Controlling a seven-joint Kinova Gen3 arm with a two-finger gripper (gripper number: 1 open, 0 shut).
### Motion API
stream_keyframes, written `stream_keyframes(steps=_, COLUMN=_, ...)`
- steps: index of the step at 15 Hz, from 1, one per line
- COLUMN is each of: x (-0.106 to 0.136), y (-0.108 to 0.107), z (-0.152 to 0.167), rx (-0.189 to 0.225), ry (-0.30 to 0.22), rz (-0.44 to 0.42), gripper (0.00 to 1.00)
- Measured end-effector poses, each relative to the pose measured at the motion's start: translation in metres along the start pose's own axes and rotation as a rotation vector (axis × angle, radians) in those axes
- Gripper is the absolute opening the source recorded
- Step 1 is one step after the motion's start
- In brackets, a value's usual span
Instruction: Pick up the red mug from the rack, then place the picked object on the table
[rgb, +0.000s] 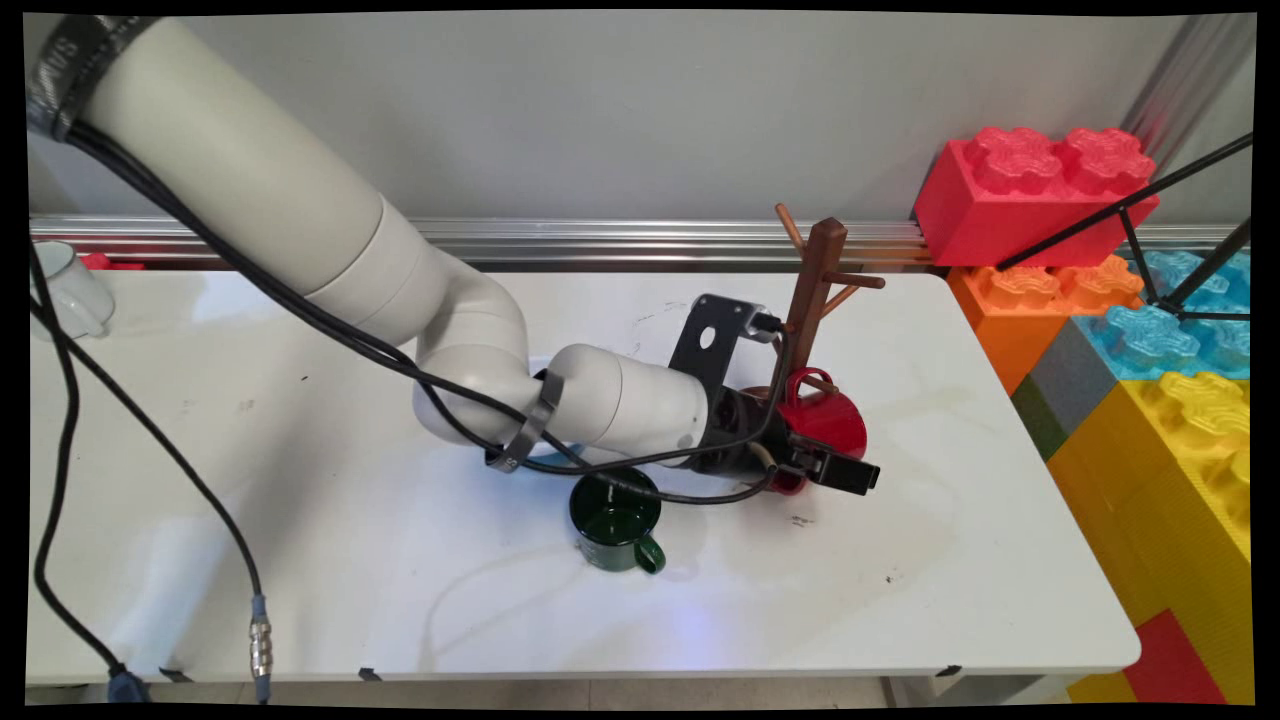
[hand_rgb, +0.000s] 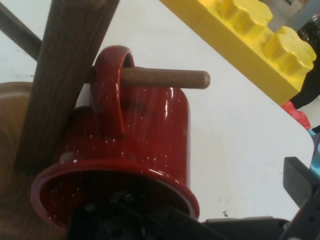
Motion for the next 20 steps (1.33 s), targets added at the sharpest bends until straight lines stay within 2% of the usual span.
stream_keyframes(steps=1, x=0.000, y=-0.001, z=-0.001, rx=0.003, ry=0.001, rz=-0.001, gripper=1.00)
stream_keyframes(steps=2, x=0.001, y=-0.001, z=-0.001, rx=0.005, ry=0.001, rz=-0.002, gripper=0.00)
stream_keyframes(steps=11, x=0.000, y=-0.010, z=-0.011, rx=0.029, ry=-0.010, rz=-0.022, gripper=0.00)
stream_keyframes(steps=14, x=0.000, y=-0.011, z=-0.016, rx=0.025, ry=-0.009, rz=-0.033, gripper=0.00)
stream_keyframes(steps=20, x=0.005, y=0.000, z=-0.031, rx=-0.038, ry=0.007, rz=-0.051, gripper=0.00)
